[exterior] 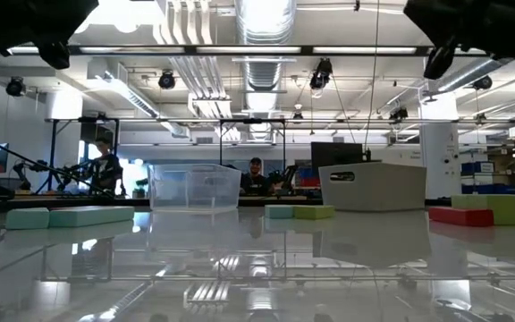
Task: Sort & place blocks by color
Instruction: Put the green block into the gray bin
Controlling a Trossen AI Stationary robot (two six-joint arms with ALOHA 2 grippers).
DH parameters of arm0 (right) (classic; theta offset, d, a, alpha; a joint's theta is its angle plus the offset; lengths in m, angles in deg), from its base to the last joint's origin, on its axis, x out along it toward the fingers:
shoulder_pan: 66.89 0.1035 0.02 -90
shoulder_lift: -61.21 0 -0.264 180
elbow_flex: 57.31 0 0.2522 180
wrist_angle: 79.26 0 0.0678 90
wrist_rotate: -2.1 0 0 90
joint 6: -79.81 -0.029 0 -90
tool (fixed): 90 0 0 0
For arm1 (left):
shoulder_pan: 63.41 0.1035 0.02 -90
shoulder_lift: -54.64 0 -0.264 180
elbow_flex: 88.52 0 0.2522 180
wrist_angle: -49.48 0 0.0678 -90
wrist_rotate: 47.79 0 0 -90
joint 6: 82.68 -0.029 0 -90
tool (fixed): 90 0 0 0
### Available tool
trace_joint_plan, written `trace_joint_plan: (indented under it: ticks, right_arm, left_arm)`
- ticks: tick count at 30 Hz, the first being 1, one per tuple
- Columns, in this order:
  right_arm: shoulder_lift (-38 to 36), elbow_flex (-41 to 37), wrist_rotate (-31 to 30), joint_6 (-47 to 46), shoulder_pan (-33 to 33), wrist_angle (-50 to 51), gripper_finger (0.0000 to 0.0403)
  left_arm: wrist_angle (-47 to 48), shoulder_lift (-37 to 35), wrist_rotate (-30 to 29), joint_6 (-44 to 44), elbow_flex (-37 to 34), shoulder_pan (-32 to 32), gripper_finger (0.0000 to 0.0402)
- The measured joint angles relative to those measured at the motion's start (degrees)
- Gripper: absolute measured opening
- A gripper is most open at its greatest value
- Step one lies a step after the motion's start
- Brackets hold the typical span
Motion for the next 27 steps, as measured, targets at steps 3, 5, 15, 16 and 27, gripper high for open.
trace_joint_plan:
  ticks: [3, 5, 15, 16, 27]
  right_arm:
    - [5.3, 3.84, -0.47, 2.59, 0.02, 0.28, 0.0034]
    - [8.52, 6.41, -0.48, 4.36, 0.02, 1.26, 0.0034]
    - [20.79, 24.94, -0.78, 9.68, 0.0, 30.52, 0.0034]
    - [21.9, 27.15, -0.79, 10.18, 0.0, 32.45, 0.0034]
    - [35.54, 39.46, 0.94, 25.68, 0.0, 56.22, 0.0034]
  left_arm:
    - [-3.27, 0.47, -0.46, -2.53, 0.19, 0.0, 0.0008]
    - [-5.26, 0.56, -0.53, -4.65, 0.19, 0.0, 0.0008]
    - [-10.23, 0.46, -0.5, -18.12, 0.3, 0.01, 0.0008]
    - [-10.23, 0.45, -0.5, -19.03, 0.3, 0.0, 0.0008]
    - [-10.25, 0.54, -0.48, -22.78, 0.3, 0.0, 0.0008]
